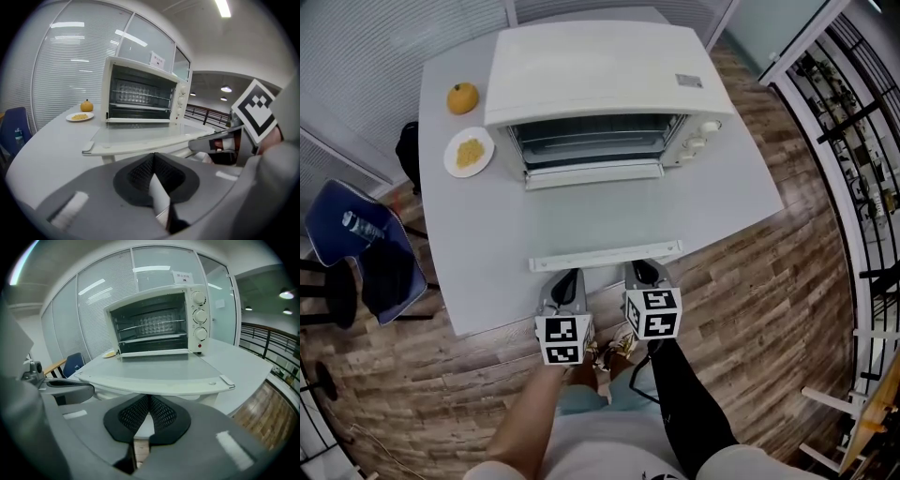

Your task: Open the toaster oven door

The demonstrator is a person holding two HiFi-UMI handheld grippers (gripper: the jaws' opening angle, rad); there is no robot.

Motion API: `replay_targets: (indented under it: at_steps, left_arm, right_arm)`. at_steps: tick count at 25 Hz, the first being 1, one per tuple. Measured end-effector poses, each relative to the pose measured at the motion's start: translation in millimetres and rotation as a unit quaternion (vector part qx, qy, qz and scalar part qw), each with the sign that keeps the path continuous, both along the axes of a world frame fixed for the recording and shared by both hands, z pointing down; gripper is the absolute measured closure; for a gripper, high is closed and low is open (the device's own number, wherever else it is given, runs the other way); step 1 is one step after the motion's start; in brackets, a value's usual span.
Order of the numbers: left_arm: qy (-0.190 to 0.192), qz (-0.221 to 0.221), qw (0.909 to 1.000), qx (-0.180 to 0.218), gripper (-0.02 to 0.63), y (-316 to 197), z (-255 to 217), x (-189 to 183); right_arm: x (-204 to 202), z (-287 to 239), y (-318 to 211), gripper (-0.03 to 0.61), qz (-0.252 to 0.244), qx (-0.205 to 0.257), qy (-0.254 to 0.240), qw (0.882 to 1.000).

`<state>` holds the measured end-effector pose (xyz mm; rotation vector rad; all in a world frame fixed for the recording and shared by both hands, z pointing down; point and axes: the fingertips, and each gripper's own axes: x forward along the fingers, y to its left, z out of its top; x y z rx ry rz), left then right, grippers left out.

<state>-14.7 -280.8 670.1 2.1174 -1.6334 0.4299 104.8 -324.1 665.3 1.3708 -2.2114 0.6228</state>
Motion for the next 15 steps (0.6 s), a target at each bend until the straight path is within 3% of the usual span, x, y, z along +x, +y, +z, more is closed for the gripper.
replay_targets:
  at_steps: [9,15]
  left_arm:
    - [-0.008,0.008,0.9999,-0.003,0.555,3.3,3.8,4.4]
    - [-0.014,0.013,0.9998,-0.011,0.557,4.5,6.9,6.9]
  right_arm:
    - [2.8,9.9,-0.9,0.575,0.028,0.045,-0.016,0.998]
    - [0.6,11.5,0.3,0.575,0.016,0.043,-0.019,0.999]
